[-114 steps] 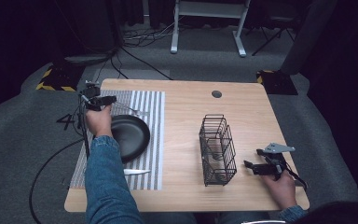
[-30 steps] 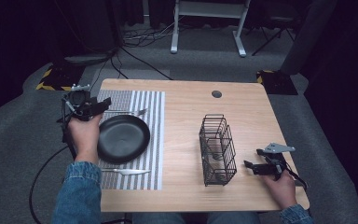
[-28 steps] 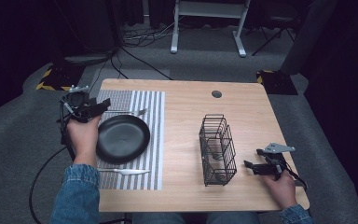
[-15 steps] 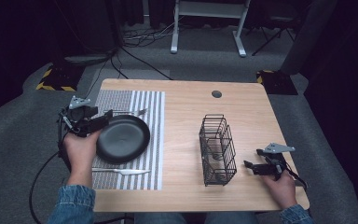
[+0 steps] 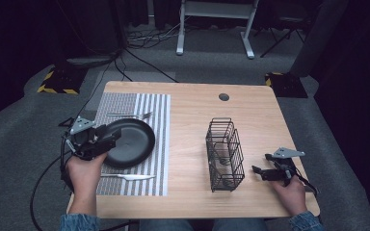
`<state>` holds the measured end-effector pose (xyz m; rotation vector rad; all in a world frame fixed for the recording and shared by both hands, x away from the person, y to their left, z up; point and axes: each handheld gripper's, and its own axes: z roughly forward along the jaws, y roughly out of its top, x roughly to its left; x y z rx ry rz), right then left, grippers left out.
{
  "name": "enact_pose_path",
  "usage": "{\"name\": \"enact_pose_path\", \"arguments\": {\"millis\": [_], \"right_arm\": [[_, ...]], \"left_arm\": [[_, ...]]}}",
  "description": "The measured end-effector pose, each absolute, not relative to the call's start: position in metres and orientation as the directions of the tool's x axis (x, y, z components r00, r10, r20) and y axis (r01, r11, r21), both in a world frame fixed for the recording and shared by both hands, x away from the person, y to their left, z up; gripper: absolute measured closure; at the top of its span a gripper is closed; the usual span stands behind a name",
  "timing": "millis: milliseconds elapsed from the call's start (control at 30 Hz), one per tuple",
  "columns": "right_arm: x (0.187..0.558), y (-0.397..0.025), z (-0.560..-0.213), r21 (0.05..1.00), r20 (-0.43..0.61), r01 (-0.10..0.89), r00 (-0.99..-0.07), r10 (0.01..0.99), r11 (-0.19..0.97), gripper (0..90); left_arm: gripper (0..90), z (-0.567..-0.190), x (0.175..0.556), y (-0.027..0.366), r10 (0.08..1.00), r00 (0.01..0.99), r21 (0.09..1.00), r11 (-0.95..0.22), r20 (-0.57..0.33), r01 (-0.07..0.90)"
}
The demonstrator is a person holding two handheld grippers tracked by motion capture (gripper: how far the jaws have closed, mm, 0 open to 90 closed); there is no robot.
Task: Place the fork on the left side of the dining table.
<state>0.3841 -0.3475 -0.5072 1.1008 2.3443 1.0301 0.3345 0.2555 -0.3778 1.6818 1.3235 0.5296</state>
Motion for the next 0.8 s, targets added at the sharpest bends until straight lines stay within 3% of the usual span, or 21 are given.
{"name": "enact_pose_path", "arguments": {"millis": [500,700,800], "right_arm": [[0.384,-0.347,-0.507,0.739,-0.009,0.514,-0.637,0.771,0.434,17.4],[0.384,-0.348,-0.507,0.739,-0.01,0.514,-0.638,0.77,0.435,17.4],[0.384,-0.347,-0.507,0.739,-0.009,0.514,-0.637,0.771,0.434,17.4]], "left_arm": [[36.3,-0.429,0.283,0.249,0.934,0.34,0.82,-0.109,-0.108,0.562],[35.9,-0.462,0.266,0.262,0.92,0.301,0.818,0.036,-0.251,0.574],[35.3,-0.467,0.263,0.263,0.921,0.295,0.82,0.043,-0.254,0.571]]}}
